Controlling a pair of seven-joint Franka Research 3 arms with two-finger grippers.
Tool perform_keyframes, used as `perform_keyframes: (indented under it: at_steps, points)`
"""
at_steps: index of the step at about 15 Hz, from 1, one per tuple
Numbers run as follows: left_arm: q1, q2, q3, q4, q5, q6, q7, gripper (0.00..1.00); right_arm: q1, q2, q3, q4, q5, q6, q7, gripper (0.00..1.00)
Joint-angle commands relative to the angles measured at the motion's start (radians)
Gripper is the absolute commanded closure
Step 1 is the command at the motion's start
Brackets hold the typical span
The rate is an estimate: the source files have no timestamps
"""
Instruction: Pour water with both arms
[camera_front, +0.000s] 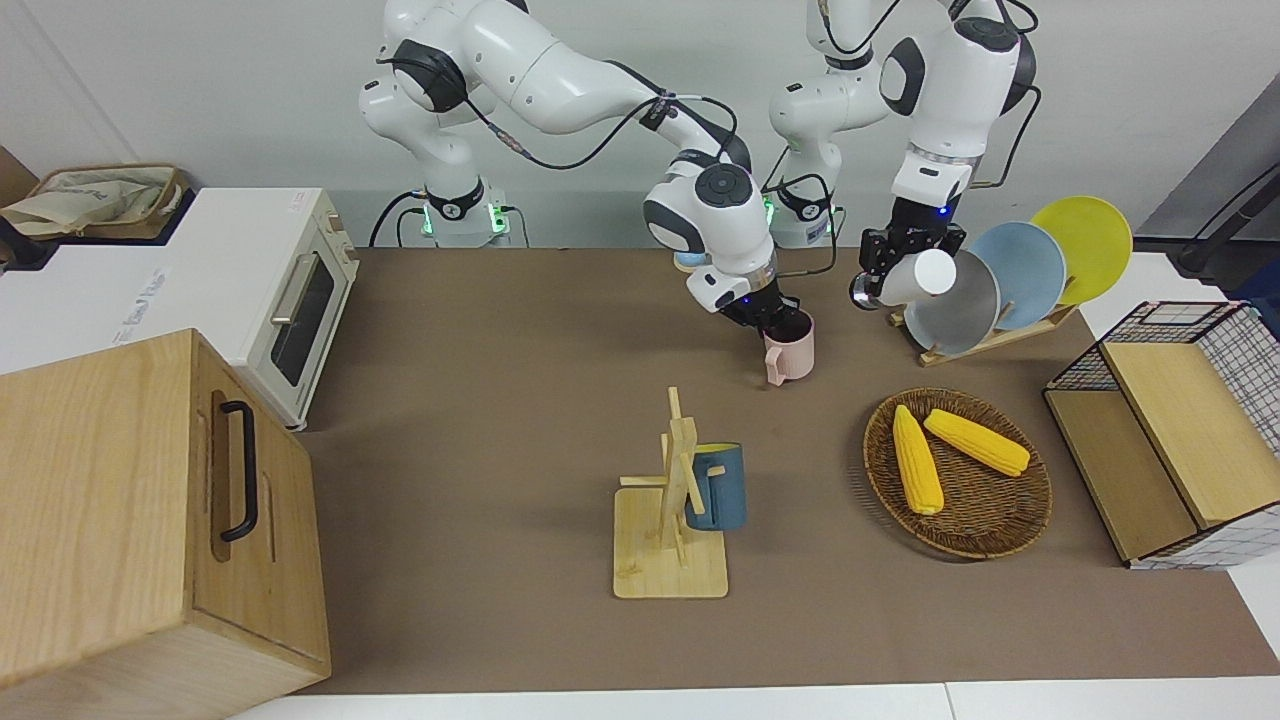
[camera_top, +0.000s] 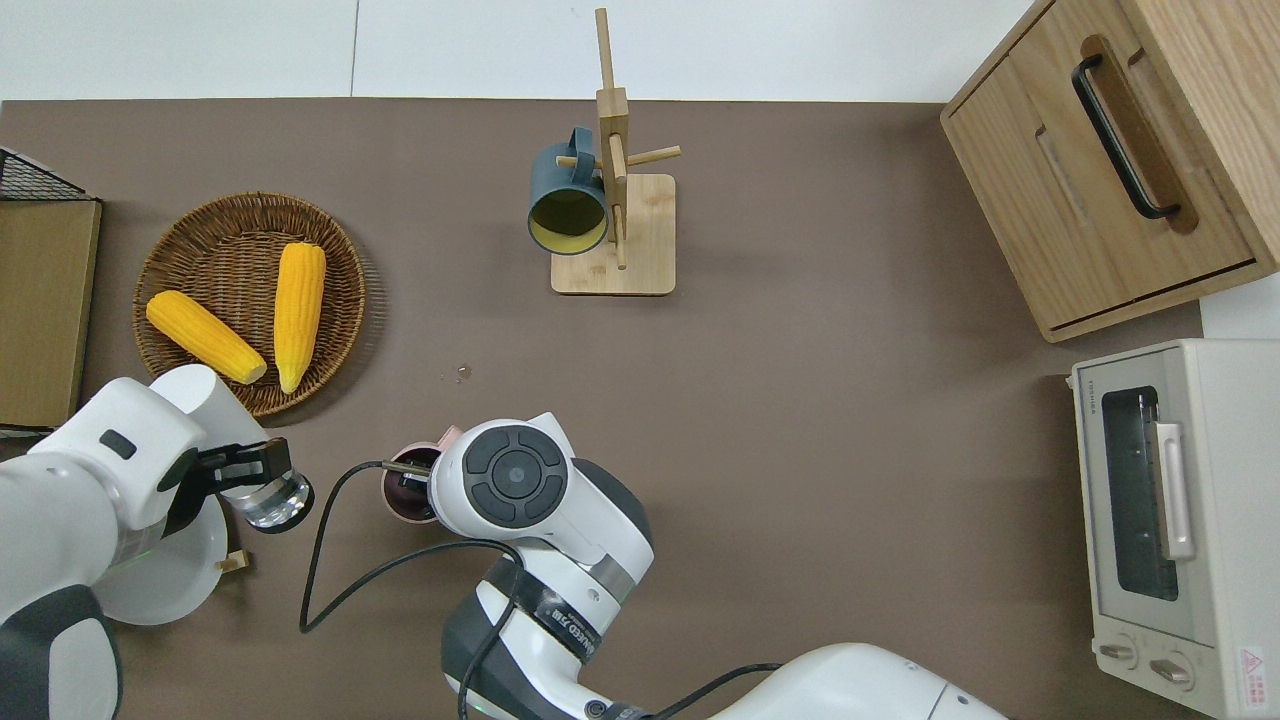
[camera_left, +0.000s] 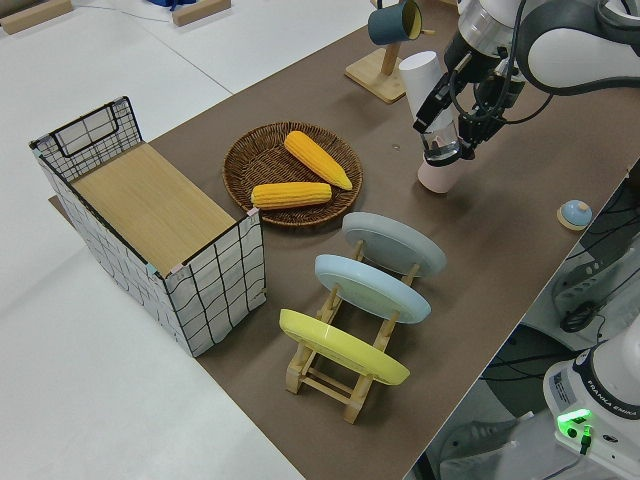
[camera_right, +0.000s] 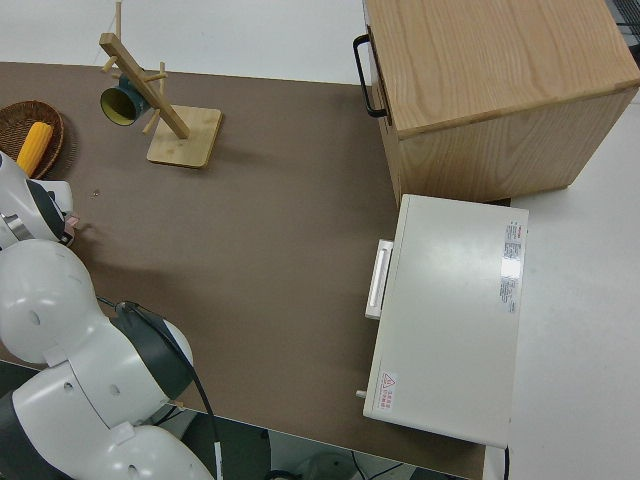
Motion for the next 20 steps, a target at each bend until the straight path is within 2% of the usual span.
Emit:
perform_keyframes:
  at_steps: [1,3,12,13,14,16,17,20]
  points:
    - [-0.013,-0.021,0.010,-0.002,-0.012,-0.002,-0.010,1.00,0.007,0.013,-0.002,0.023,-0.026,0.011,0.030,0.973]
    - [-0.011,-0.021,0.010,0.000,-0.012,-0.002,-0.008,1.00,0.007,0.015,-0.005,0.023,-0.025,0.012,0.030,0.940]
    - [-0.011,-0.010,0.010,0.000,-0.012,0.001,-0.008,1.00,0.008,0.035,-0.011,0.023,-0.028,0.012,0.024,0.932]
    - [-0.013,-0.008,0.010,-0.002,-0.012,0.001,-0.008,1.00,0.007,0.035,-0.012,0.024,-0.026,0.012,0.024,0.876]
    - [-0.011,-0.010,0.010,0.000,-0.012,-0.001,-0.008,1.00,0.008,0.036,-0.015,0.026,-0.026,0.012,0.027,0.691]
    - [-0.011,-0.010,0.010,0.000,-0.012,-0.001,-0.007,1.00,0.013,0.036,-0.020,0.037,-0.026,0.005,0.033,0.052]
    - [-0.011,-0.010,0.010,0.000,-0.012,-0.001,-0.007,1.00,0.019,0.036,-0.021,0.043,-0.025,-0.002,0.033,0.009]
    - [-0.011,-0.008,0.010,-0.002,-0.012,-0.001,-0.008,1.00,0.022,0.035,-0.025,0.110,-0.022,-0.057,0.045,0.009]
